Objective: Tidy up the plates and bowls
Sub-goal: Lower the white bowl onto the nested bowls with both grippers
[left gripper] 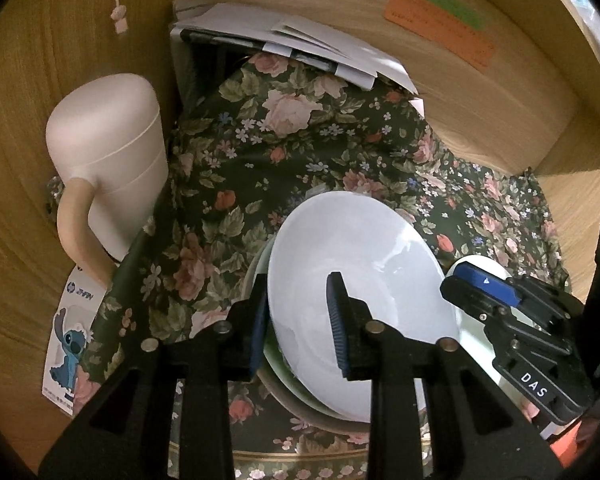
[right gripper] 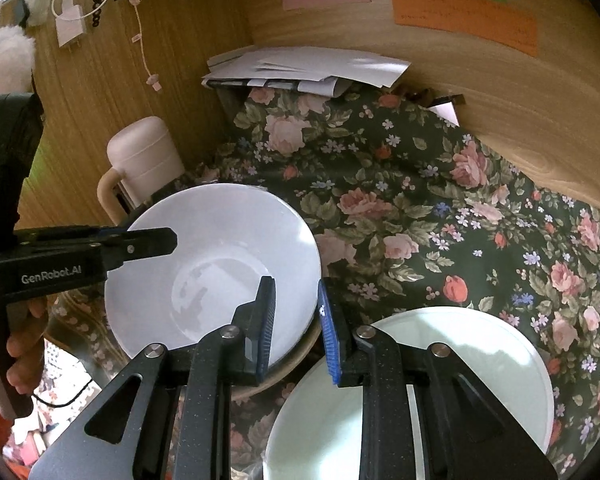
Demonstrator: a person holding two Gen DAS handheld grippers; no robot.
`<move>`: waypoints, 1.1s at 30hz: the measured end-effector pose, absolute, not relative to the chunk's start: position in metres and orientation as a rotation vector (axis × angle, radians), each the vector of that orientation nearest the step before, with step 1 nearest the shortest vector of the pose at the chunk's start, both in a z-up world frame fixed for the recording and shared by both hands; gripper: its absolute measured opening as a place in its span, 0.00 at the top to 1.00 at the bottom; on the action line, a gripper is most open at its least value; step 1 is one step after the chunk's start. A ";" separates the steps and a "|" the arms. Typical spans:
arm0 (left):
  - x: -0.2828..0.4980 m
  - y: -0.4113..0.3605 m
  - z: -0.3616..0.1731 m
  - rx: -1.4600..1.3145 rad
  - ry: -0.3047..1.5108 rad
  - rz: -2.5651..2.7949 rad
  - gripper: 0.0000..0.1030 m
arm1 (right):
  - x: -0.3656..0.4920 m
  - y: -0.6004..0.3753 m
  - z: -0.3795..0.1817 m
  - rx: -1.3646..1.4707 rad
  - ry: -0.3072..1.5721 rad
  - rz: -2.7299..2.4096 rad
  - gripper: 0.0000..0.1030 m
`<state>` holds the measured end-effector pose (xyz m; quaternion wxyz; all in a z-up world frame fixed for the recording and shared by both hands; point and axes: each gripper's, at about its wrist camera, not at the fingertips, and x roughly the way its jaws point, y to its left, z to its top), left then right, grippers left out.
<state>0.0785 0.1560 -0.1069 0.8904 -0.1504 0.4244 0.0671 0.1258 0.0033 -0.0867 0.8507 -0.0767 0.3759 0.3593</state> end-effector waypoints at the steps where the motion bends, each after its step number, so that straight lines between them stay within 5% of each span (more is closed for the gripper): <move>1: 0.077 0.156 -0.107 -0.315 0.882 0.137 0.73 | 0.126 0.003 -0.086 -0.160 0.792 0.757 0.80; 13: 0.058 0.161 -0.084 -0.277 0.812 0.160 0.68 | 0.125 -0.004 -0.081 -0.146 0.779 0.754 0.68; 21: 0.058 0.167 -0.115 -0.267 0.890 0.163 0.63 | 0.126 -0.002 -0.083 -0.181 0.786 0.752 0.60; 33: 0.064 0.173 -0.135 -0.330 0.957 0.064 0.58 | 0.144 0.008 -0.102 -0.185 0.895 0.782 0.60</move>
